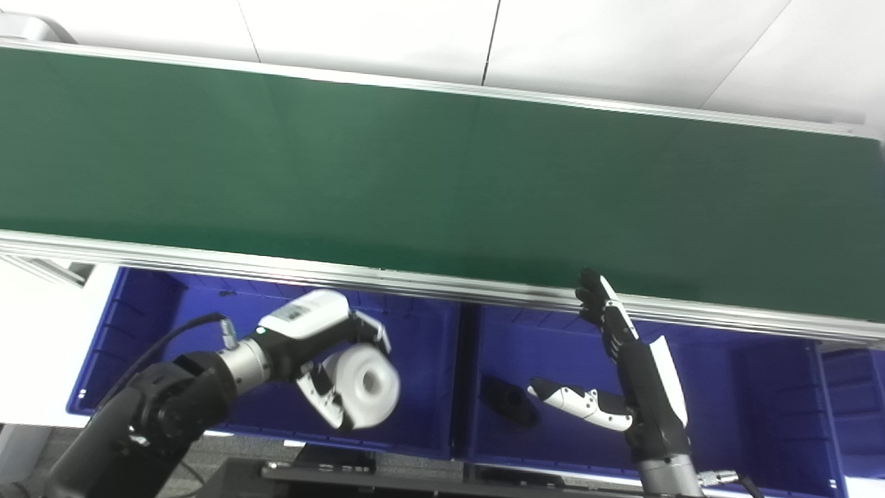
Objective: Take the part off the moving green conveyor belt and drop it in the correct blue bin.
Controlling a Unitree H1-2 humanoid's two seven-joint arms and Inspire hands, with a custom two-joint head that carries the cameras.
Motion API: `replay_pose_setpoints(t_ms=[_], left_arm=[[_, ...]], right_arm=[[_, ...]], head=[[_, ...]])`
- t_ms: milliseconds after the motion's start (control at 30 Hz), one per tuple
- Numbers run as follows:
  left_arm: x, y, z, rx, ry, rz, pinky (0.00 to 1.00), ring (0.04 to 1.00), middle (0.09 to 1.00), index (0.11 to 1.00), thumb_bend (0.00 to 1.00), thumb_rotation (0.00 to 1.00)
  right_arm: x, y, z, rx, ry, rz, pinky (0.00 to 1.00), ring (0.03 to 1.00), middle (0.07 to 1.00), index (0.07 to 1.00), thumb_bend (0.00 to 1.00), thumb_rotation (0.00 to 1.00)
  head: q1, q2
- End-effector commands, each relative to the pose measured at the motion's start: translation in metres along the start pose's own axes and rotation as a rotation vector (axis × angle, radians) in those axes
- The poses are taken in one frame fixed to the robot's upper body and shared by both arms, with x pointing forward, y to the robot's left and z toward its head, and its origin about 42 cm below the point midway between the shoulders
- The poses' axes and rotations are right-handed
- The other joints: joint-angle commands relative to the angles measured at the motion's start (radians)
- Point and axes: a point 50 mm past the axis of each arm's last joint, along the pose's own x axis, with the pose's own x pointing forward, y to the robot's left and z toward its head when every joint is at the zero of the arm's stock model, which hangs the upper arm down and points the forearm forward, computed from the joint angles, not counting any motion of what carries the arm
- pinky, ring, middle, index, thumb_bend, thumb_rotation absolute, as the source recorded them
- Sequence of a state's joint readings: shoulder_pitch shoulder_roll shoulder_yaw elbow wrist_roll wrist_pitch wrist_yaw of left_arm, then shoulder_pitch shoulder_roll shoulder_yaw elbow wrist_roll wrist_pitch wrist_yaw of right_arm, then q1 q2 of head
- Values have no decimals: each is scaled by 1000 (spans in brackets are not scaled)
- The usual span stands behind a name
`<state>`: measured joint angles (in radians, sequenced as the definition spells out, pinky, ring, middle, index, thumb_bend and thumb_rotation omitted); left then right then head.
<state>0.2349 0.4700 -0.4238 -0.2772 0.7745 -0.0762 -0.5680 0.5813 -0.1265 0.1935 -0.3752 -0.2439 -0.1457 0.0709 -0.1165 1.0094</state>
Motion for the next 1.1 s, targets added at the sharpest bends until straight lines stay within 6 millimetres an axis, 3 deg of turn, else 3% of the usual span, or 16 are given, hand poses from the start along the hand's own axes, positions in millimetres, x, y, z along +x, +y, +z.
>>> replay_pose_setpoints(t_ms=[0,133,267,367,400,433,467,500,533,600,700,900,1067], left_arm=[[1,10,11,105,59,-8,972,916,904,873,687,936],[4,9,15,147,152,2,1000,998,995,972,914,998],[-2,13,17,134,181,48,1000,1000,1000,999,968,1000],[-10,15,18,20,110,149,1000,1000,1000,996,937,993],[-12,15,19,-89,50,197,1000,998,998,972,889,902],[-15,14,19,-213,-20,244,976,979,981,938,846,749],[-17,11,20,-350,-95,289,971,975,978,933,840,728],[-18,10,19,-437,-142,317,894,954,959,913,822,632],[-18,7,21,-511,-198,342,867,947,953,906,816,599],[-17,5,27,-600,-269,366,825,926,940,904,807,577],[-13,7,35,-688,-337,385,888,955,968,941,840,542],[-3,5,38,-842,-443,433,907,967,989,966,883,477],[4,-1,34,-909,-492,537,861,917,947,940,831,392]], right_arm=[[2,-1,3,-1,-10,-3,896,925,946,952,838,398],[0,0,6,-3,7,-18,882,922,941,946,856,418],[1,2,7,0,3,-14,877,923,945,952,860,426],[2,4,9,8,5,-12,867,921,951,947,850,407],[1,5,10,5,5,-13,867,920,946,947,853,408],[0,6,10,1,8,-13,859,922,942,951,861,419],[0,7,11,-3,7,-12,857,922,942,951,862,420],[-1,7,11,-6,6,-11,855,924,942,953,864,422],[-2,8,11,-3,0,-9,854,924,942,954,865,422],[-3,9,11,-4,-12,-7,845,922,943,954,859,412],[-7,9,10,-14,-18,-4,815,916,946,951,855,410],[-16,11,7,-5,-3,-2,723,903,940,943,867,419],[-18,13,0,-2,0,3,830,910,933,940,869,414]], head=[[-3,-1],[-8,-1],[6,1],[-5,1],[-9,0],[-10,-2],[-10,-3],[-10,-3],[-10,-5],[-6,-6],[-11,-12],[-57,-33],[-58,-47]])
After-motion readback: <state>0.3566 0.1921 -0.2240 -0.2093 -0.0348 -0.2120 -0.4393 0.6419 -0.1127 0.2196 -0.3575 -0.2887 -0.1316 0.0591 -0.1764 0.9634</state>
